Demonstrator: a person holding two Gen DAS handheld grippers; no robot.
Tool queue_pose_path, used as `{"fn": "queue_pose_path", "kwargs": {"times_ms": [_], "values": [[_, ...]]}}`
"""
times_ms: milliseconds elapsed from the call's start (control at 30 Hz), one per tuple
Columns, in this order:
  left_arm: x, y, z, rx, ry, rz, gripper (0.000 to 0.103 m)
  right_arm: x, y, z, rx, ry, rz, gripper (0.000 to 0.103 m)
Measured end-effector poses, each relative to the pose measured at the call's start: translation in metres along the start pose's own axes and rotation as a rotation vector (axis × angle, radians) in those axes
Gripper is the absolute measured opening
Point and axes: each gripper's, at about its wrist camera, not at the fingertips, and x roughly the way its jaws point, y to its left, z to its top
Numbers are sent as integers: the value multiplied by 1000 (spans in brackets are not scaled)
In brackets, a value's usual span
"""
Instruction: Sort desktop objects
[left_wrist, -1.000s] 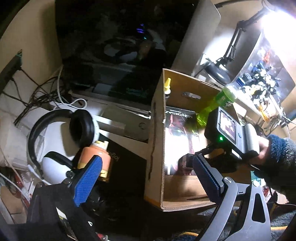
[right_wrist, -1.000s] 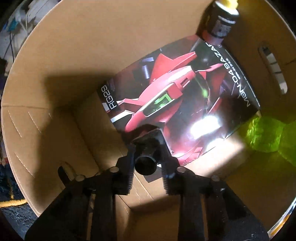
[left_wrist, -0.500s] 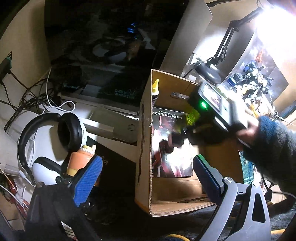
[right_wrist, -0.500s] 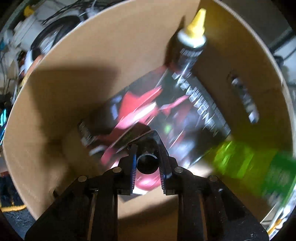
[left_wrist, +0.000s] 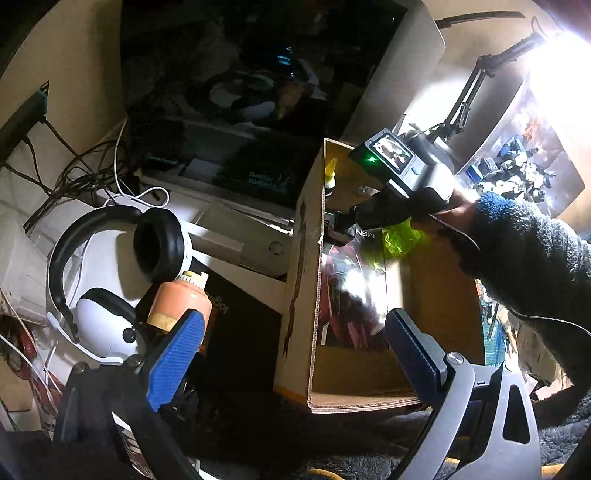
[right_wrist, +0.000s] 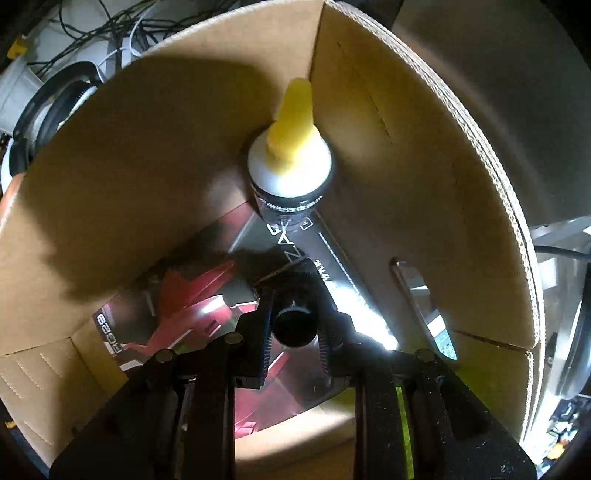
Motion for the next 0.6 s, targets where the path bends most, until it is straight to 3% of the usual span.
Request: {"fn": "queue_pose_path", "kwargs": {"times_ms": [100, 200, 300, 333, 367, 400, 467, 533, 600], "values": [[1, -11, 5, 17, -10, -9, 99, -21, -3, -9, 7, -66, 15, 45], [4, -32, 11, 49, -38, -26, 99, -61, -3, -27, 13, -124, -3, 48], [13, -67, 19, 87, -91, 8, 98, -120, 1, -54, 62, -216, -4, 51], [16, -79, 22, 100, -110, 21, 93, -144, 0, -68, 84, -258, -4, 57], [19, -88, 25, 79, -141, 21, 77, -164, -1, -75, 97, -290, -12, 63], [25, -94, 28, 42, -151, -4, 69, -185, -4, -90, 117, -333, -19, 64], [52, -105, 38, -9, -95, -103, 35, -223, -8, -123, 163, -413, -7, 64], [92, -114, 47, -42, -4, -131, 16, -229, -9, -151, 227, -481, 56, 64], [138, -114, 52, -97, 77, -129, 9, -228, -11, -175, 302, -540, 128, 64]]}}
